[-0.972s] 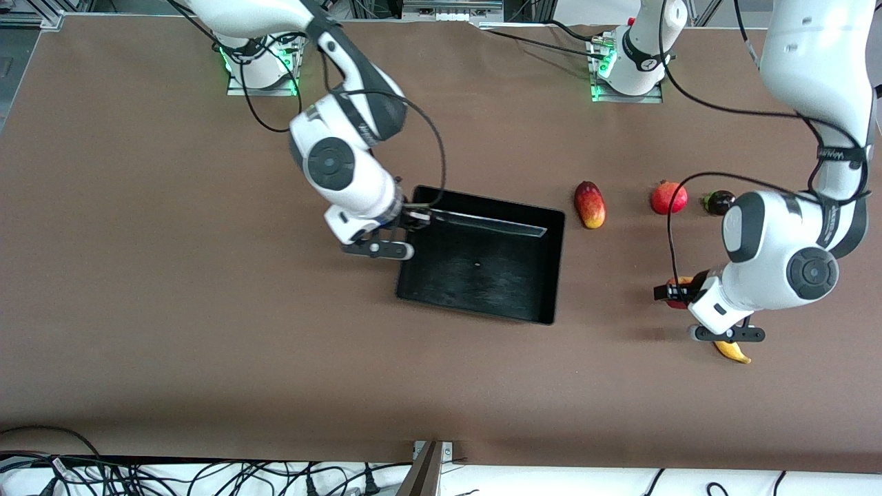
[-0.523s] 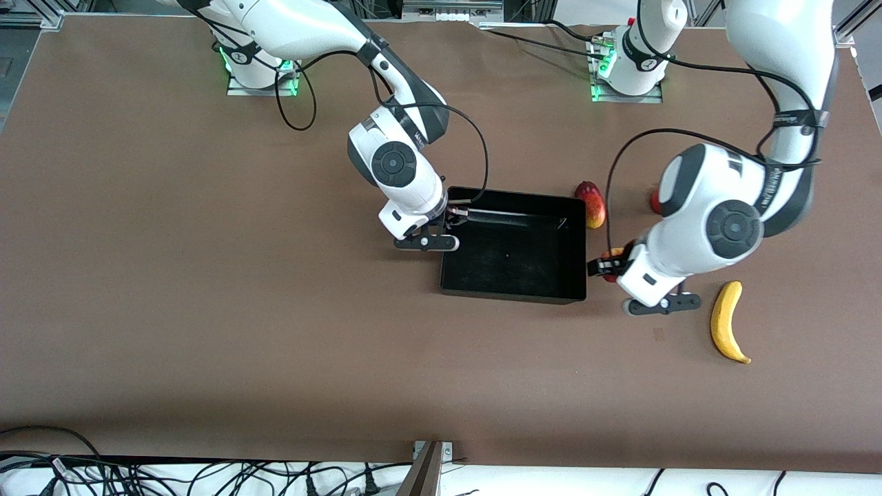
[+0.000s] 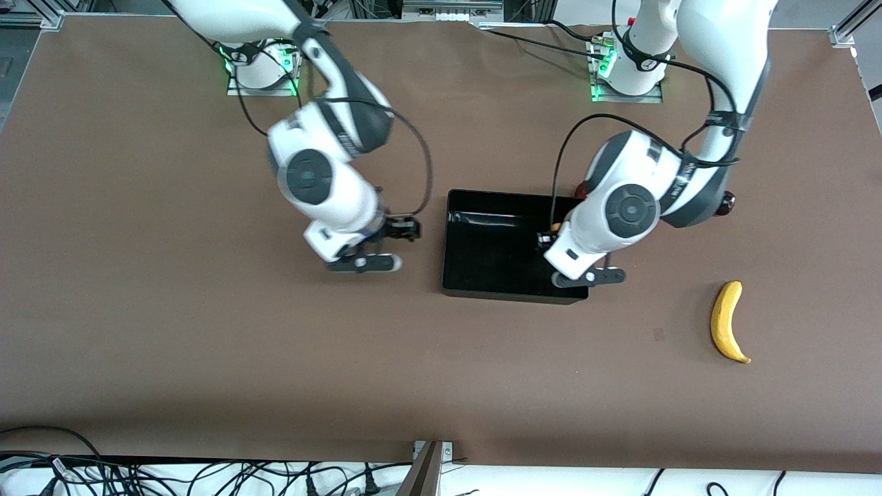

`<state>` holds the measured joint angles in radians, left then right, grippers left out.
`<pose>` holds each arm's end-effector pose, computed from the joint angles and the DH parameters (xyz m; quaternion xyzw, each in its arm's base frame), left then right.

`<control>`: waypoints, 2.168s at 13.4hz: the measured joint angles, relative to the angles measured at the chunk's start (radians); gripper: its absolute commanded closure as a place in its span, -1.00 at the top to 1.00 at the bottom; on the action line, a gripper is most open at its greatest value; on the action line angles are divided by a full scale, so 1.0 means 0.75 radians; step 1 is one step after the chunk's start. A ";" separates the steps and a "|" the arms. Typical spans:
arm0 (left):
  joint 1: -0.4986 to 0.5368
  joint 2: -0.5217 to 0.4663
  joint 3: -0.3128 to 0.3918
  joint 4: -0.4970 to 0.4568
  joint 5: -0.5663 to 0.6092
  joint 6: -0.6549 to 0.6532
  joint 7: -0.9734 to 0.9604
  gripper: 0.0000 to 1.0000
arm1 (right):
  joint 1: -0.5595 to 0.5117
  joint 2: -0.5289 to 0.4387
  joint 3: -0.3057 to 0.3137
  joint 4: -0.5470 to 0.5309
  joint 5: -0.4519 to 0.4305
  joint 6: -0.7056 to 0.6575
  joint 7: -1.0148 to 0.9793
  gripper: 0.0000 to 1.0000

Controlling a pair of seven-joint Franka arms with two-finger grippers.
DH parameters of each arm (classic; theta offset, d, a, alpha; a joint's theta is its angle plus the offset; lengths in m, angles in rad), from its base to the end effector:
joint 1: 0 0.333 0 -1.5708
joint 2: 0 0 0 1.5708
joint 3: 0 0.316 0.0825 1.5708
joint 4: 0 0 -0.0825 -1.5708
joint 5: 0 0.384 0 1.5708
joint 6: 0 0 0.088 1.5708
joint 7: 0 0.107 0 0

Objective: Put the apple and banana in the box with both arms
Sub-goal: 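Carry the red apple over the box with the left gripper while the right gripper releases, then lower the apple into the box with the left gripper while the right gripper withdraws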

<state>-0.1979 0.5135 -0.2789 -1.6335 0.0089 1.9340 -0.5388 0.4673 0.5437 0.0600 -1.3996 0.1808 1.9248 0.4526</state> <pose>0.5937 -0.2832 0.3155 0.9924 0.0393 -0.1160 0.0100 0.6097 0.3604 0.3912 -0.9950 -0.0010 0.0548 0.0839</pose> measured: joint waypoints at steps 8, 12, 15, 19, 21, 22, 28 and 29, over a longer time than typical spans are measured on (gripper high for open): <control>-0.093 0.131 -0.096 -0.144 0.000 0.382 -0.169 -1.00 | -0.174 -0.188 -0.341 -0.001 0.001 -0.312 -0.623 1.00; -0.119 0.174 -0.099 -0.214 0.000 0.486 -0.193 -1.00 | -0.156 -0.234 -0.349 0.001 -0.001 -0.373 -0.626 1.00; -0.124 0.208 -0.098 -0.231 0.000 0.535 -0.195 -0.48 | -0.157 -0.275 -0.393 0.019 -0.002 -0.516 -0.627 1.00; -0.123 0.234 -0.099 -0.231 0.000 0.549 -0.194 0.02 | -0.160 -0.313 -0.521 0.083 -0.010 -0.551 -0.645 1.00; -0.123 0.234 -0.099 -0.231 0.000 0.549 -0.194 0.99 | -0.162 -0.315 -0.582 0.094 -0.032 -0.597 -0.653 1.00; -0.123 0.234 -0.099 -0.231 0.000 0.550 -0.195 1.00 | -0.168 -0.317 -0.599 0.096 -0.044 -0.598 -0.656 1.00; -0.113 0.187 -0.098 -0.203 0.000 0.501 -0.266 1.00 | -0.670 -0.565 -0.056 -0.130 -0.238 -0.476 -0.654 1.00; -0.101 0.153 -0.097 -0.185 0.000 0.437 -0.267 1.00 | -0.736 -0.627 0.001 -0.214 -0.239 -0.427 -0.655 1.00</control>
<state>-0.2735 0.6279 -0.3515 -1.7725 0.0089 2.2615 -0.7389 -0.0844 0.0736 0.0609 -1.5600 0.0012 1.6048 -0.0383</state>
